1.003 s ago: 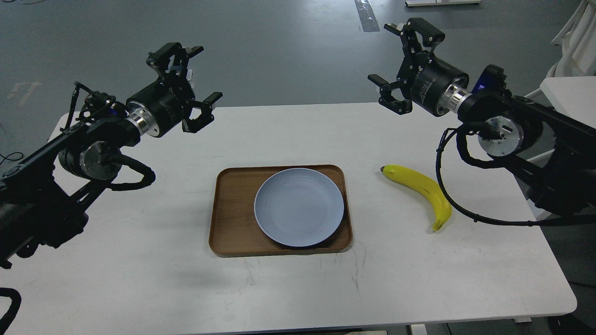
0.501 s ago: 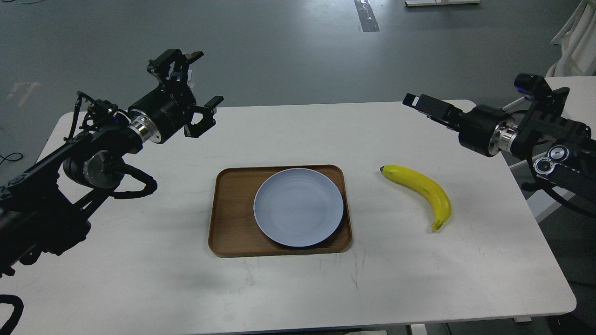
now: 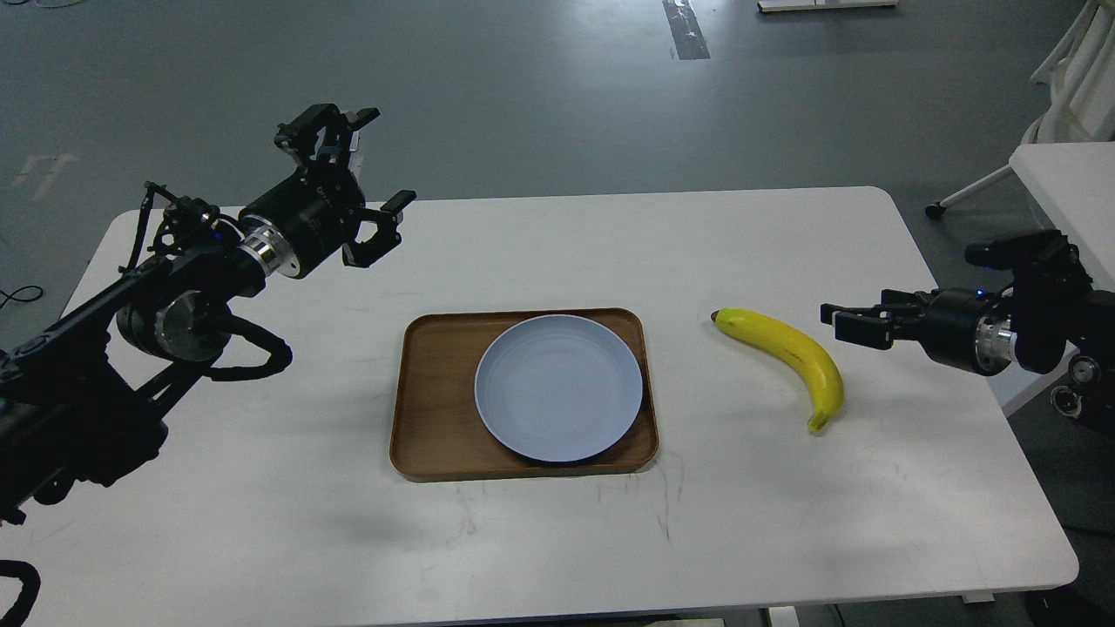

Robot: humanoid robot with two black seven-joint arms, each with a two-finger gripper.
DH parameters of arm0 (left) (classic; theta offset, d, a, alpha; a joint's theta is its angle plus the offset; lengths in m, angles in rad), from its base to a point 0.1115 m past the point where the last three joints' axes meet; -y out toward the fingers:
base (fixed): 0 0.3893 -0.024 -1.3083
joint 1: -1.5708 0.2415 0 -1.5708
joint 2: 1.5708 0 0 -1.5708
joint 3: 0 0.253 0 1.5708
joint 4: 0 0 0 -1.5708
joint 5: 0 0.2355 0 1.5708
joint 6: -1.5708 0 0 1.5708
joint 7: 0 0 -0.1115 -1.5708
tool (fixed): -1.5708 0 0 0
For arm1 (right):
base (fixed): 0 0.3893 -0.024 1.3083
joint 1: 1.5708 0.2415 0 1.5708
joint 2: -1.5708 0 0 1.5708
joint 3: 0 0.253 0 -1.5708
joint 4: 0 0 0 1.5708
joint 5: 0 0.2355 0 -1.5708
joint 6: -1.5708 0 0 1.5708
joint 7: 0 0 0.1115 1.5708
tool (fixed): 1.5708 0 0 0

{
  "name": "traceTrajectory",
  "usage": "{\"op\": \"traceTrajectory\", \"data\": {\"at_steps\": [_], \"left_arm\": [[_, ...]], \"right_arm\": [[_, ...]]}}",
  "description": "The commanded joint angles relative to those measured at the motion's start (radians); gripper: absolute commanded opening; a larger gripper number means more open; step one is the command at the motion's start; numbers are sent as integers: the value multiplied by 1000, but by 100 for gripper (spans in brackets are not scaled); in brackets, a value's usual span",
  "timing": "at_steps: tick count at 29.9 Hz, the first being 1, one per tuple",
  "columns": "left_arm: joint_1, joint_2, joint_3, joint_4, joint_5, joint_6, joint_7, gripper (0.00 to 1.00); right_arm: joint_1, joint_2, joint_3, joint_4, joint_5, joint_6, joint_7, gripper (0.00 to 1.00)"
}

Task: Place banana on plate with both arms
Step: 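Lower the right gripper to the yellow banana and grasp it, then carry the banana with the right gripper onto the plate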

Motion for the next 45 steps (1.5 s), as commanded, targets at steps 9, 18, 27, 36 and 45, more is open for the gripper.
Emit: {"op": "traceTrajectory", "data": {"at_steps": [9,18,27,36,45], "left_arm": [[0,24,-6,-6,0,0,-40,98],[0,52,-6,-14,0,-2,-41,98],[0,52,-6,-14,0,0,-43,98],[0,52,-7,-14,0,1,-43,98],[0,53,-9,-14,0,1,-43,98]], "right_arm": [[-5,95,-36,-77,-5,-27,0,85],[-6,157,-141,-130,-12,-68,0,82],[-11,171,-161,-136,-12,-179,12,19],[60,183,-149,-128,-3,-309,54,8],[141,342,-161,-73,-8,-387,163,4]]}}
